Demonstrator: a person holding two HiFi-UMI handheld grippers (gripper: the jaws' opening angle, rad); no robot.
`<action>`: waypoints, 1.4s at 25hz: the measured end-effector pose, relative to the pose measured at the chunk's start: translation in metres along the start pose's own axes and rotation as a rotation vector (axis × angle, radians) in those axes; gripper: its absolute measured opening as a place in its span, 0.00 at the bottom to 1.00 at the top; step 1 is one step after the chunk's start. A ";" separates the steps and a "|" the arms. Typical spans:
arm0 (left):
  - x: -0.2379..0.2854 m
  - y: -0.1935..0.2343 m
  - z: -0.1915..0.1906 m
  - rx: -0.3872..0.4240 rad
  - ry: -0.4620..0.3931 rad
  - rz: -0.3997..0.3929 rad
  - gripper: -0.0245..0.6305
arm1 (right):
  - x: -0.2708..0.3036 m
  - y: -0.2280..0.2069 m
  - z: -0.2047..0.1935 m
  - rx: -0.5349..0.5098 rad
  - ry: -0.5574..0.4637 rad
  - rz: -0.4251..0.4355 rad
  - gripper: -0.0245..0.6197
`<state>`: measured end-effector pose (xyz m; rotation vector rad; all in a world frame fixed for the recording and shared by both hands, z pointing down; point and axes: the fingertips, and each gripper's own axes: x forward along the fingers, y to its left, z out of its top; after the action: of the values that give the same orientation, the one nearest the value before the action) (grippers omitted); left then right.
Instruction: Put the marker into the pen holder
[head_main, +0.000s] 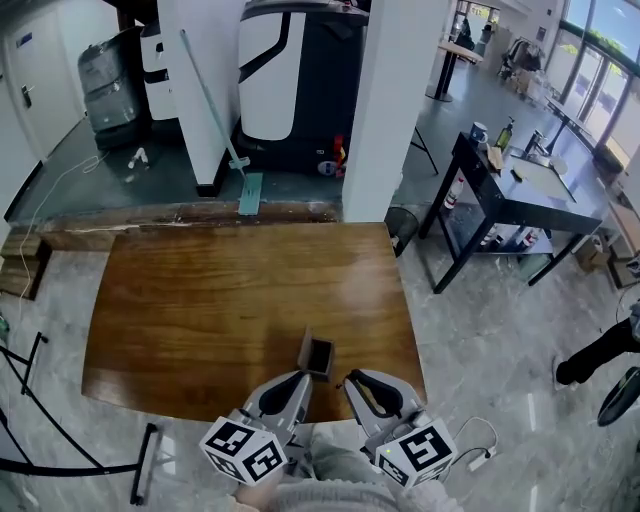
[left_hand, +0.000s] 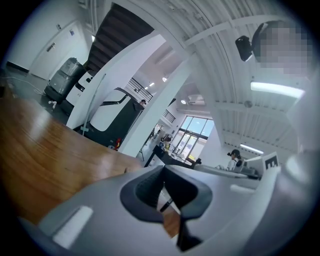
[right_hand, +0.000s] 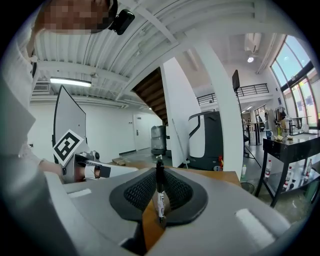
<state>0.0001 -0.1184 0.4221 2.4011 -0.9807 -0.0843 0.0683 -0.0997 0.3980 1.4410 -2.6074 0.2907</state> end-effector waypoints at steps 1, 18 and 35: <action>0.004 0.002 0.002 0.003 -0.004 0.007 0.05 | 0.003 -0.003 0.000 0.001 0.000 0.007 0.10; 0.028 0.030 0.003 -0.045 -0.013 0.100 0.05 | 0.044 -0.027 -0.005 0.010 0.041 0.101 0.10; 0.018 0.045 -0.010 -0.112 0.025 0.082 0.05 | 0.078 -0.025 -0.026 0.034 0.110 0.099 0.10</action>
<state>-0.0125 -0.1521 0.4556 2.2520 -1.0342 -0.0771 0.0490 -0.1709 0.4429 1.2695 -2.6011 0.4159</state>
